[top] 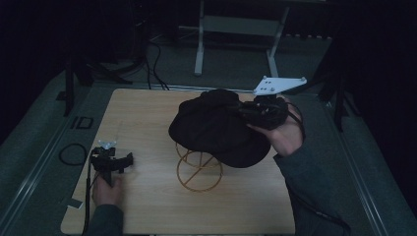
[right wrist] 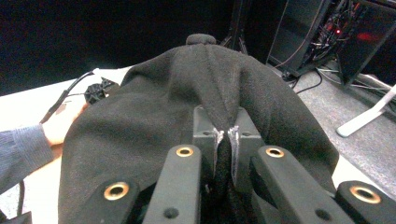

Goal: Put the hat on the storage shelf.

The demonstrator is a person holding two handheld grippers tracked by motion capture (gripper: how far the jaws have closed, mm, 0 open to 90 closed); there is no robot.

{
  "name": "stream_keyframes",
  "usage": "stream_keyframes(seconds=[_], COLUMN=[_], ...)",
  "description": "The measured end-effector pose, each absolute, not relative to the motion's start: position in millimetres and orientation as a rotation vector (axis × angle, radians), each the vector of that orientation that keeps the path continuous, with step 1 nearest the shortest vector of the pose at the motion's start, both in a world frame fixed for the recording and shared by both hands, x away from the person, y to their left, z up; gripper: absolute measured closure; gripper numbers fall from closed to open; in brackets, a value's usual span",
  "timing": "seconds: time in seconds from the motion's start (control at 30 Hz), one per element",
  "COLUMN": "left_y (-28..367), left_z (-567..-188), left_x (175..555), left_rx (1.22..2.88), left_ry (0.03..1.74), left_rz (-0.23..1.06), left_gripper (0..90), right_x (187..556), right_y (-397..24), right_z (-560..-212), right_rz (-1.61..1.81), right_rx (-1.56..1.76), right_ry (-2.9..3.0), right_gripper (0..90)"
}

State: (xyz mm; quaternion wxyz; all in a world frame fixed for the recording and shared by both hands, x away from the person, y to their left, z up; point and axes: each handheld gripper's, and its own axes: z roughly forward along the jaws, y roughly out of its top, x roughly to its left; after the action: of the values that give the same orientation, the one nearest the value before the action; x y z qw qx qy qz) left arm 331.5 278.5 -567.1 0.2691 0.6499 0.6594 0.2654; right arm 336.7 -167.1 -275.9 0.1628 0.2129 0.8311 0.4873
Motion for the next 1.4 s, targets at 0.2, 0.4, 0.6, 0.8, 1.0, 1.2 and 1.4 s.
stream_keyframes(seconds=[0.2, 0.4, 0.6, 0.8, 1.0, 1.2, 1.4], left_y=[278.5, 278.5, 278.5, 278.5, 278.5, 278.5, 278.5], left_z=[-567.1, -567.0, -567.0, -567.1, -567.0, -567.1, -567.1], left_x=[331.4, 331.5, 331.4, 331.5, 331.5, 331.5, 331.5], left_rx=[1.752, 1.752, 1.753, 1.752, 1.752, 1.752, 1.752], left_ry=[1.778, 1.778, 1.778, 1.778, 1.778, 1.778, 1.778], left_rz=[0.715, 0.715, 0.715, 0.716, 0.716, 0.716, 0.716], left_gripper=[10.8, 10.8, 10.8, 10.8, 10.8, 10.8, 10.8], right_x=[336.5, 336.6, 336.8, 337.3, 337.5, 336.9, 336.1], right_y=[-161.3, -155.7, -150.5, -146.6, -141.4, -139.3, -137.3], right_z=[-281.9, -288.5, -293.8, -300.1, -303.9, -305.6, -309.2], right_rz=[1.39, 1.391, 1.39, 1.381, 1.367, 1.361, 1.353], right_rx=[0.6, 0.593, 0.585, 0.583, 0.569, 0.56, 0.547], right_ry=[2.394, 2.417, 2.431, 2.457, 2.476, 2.488, 2.509], right_gripper=[83.8, 83.7, 83.5, 83.2, 83.0, 82.4, 81.7])
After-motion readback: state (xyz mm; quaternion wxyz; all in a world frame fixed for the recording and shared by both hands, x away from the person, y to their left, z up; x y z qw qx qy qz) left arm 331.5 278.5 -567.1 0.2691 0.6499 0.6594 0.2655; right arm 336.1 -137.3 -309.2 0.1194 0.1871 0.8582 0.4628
